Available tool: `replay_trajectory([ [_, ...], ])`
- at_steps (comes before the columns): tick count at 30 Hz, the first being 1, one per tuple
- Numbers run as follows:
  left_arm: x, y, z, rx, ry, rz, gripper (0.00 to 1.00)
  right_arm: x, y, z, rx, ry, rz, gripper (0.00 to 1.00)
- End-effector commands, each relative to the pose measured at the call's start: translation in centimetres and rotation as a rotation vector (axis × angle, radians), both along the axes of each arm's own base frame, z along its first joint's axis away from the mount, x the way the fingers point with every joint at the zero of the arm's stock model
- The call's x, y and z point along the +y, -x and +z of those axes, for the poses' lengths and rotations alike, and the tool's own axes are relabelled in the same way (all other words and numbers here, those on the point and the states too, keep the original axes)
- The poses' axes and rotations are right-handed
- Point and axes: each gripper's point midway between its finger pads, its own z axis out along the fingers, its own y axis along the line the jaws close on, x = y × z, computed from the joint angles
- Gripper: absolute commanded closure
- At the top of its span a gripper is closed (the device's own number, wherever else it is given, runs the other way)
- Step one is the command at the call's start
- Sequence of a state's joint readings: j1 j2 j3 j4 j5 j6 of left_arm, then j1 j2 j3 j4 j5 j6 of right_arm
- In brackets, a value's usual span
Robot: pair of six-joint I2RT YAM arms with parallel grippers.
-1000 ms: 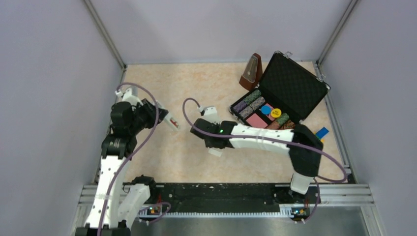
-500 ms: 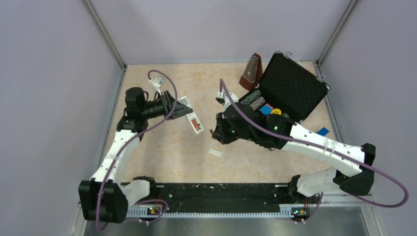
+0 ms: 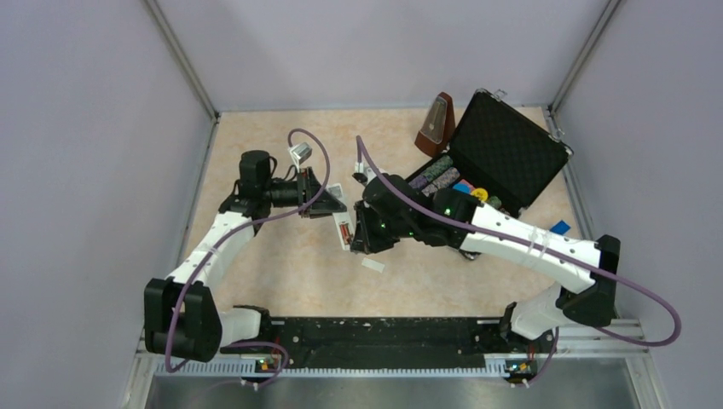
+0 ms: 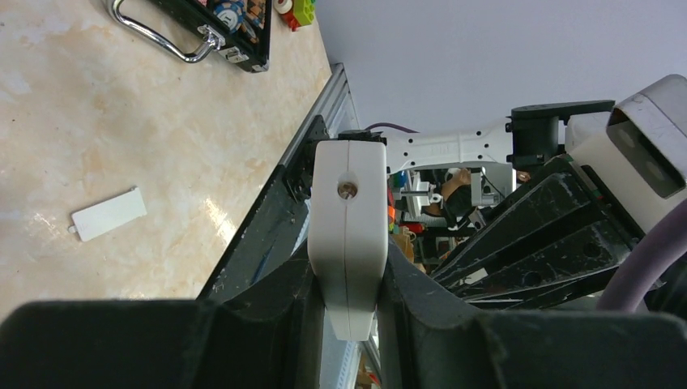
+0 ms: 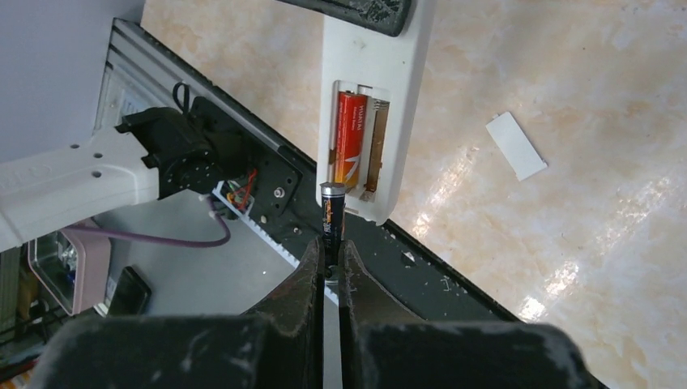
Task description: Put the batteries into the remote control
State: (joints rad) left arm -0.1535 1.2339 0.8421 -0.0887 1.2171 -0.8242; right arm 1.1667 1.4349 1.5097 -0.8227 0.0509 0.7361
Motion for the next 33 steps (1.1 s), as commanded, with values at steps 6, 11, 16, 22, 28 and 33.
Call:
replay_trajectory([
  [6, -0.1, 0.6, 0.8, -0.082, 0.004, -0.068, 1.00, 0.5, -1.1, -0.3, 0.042, 0.036, -0.101, 1.00],
  [11, -0.1, 0.7, 0.2, -0.066, -0.003, -0.062, 1.00, 0.6, -1.7, -0.6, 0.033, 0.046, -0.129, 1.00],
  [16, -0.1, 0.7, -0.3, -0.031, -0.009, -0.053, 1.00, 0.8, -2.2, -1.1, 0.025, 0.063, -0.148, 1.00],
  [22, -0.2, 0.7, -0.6, -0.014, -0.014, -0.047, 1.00, 1.1, -2.5, -1.7, 0.026, 0.079, -0.157, 1.00],
  [28, -0.3, 0.8, -0.7, -0.010, -0.016, -0.046, 1.00, 0.9, -3.1, -1.9, 0.018, 0.088, -0.181, 1.00],
  [33, -0.3, 0.8, -0.6, -0.007, -0.015, -0.046, 1.00, 1.0, -3.4, -1.9, 0.007, 0.091, -0.192, 1.00],
])
